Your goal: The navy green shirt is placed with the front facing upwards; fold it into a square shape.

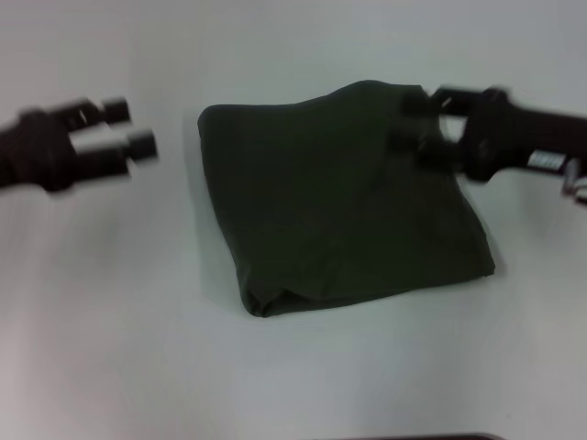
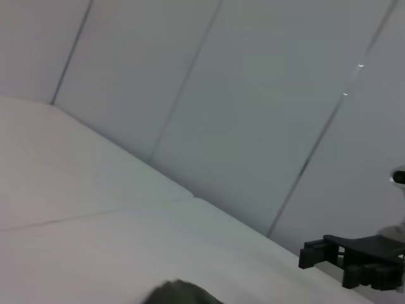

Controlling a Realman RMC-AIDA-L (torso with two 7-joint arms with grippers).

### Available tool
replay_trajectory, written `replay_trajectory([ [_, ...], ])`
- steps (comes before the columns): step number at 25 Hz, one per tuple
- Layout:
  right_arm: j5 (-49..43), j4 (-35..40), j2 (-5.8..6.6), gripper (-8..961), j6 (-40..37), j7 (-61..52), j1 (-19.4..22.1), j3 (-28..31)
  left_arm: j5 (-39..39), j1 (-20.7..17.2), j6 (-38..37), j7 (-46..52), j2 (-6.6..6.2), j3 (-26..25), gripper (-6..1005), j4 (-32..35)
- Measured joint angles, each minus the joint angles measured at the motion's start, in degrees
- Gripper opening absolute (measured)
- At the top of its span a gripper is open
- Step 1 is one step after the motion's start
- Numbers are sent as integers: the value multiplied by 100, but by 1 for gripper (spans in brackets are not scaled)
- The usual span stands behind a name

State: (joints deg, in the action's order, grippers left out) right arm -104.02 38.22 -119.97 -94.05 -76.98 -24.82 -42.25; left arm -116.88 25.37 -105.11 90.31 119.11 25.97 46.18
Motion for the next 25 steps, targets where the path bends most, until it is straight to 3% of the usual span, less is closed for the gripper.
replay_trajectory([
  [4,94,-1054,-40,594,-401,1350,38,-509,-13,-600,-120,-1245,385,241,825,-95],
  [6,98,-1650,-49,630,-583,2083,63,-622,224,-943,-360,-2227,482,209,825,-355],
  [9,-49,-2134,-15,726,-669,2744,200,-767,807,-1476,-743,-3526,440,84,824,-1088],
  [12,-260,-2167,2,752,-473,3025,353,-876,957,-1723,-806,-3814,375,10,824,-1244],
  [17,-507,-2328,7,739,1,3295,504,-885,199,-1758,-787,-3881,201,140,825,-1269],
  [25,-469,-2477,-6,733,-187,3669,546,-777,-611,-1782,-746,-4376,271,229,822,-1301],
])
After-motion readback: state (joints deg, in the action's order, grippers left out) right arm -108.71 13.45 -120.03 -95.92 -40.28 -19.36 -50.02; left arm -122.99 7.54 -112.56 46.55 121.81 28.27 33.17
